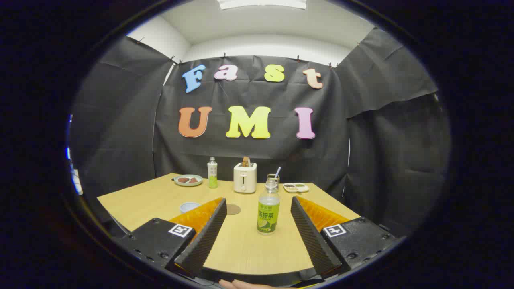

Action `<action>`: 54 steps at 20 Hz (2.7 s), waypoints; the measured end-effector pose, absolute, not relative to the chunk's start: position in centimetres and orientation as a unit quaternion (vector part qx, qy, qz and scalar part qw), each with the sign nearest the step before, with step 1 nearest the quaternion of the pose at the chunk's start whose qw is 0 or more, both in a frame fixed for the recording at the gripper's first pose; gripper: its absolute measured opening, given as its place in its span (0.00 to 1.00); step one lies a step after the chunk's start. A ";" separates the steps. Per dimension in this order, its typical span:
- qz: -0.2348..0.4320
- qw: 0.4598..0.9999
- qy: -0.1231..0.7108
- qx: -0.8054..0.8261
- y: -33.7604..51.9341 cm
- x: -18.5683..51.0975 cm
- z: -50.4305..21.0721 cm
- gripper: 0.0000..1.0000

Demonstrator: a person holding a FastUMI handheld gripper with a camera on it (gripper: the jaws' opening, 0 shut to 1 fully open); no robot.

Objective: Take the bottle from table, then pour the juice into the cup, finally place the bottle on the coaster

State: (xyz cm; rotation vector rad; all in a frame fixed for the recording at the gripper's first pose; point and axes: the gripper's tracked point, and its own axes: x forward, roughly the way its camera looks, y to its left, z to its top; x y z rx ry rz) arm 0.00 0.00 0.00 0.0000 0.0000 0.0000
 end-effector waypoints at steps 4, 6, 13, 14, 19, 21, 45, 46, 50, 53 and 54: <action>-0.001 1.000 -0.001 0.003 -0.1 0.0 -0.2 1.00; -0.003 1.000 0.002 0.003 -0.2 0.0 -0.4 1.00; -0.008 1.000 0.005 0.005 -0.5 0.0 -0.7 1.00; -0.008 1.000 0.005 0.005 -0.5 0.0 -0.8 1.00; -0.009 1.000 0.007 0.002 -0.6 0.4 -0.8 1.00; -0.010 1.000 0.011 0.005 -0.7 0.6 -1.0 1.00; -0.022 0.996 0.079 0.033 -2.9 18.5 -6.0 1.00; -0.016 0.996 0.081 0.037 -2.8 19.1 -6.1 1.00; -0.011 0.995 0.085 0.049 -3.2 21.4 -6.7 1.00; -0.001 0.994 0.095 0.046 -2.8 22.3 -7.2 0.91; -0.001 0.994 0.096 0.041 -2.8 22.4 -7.2 0.88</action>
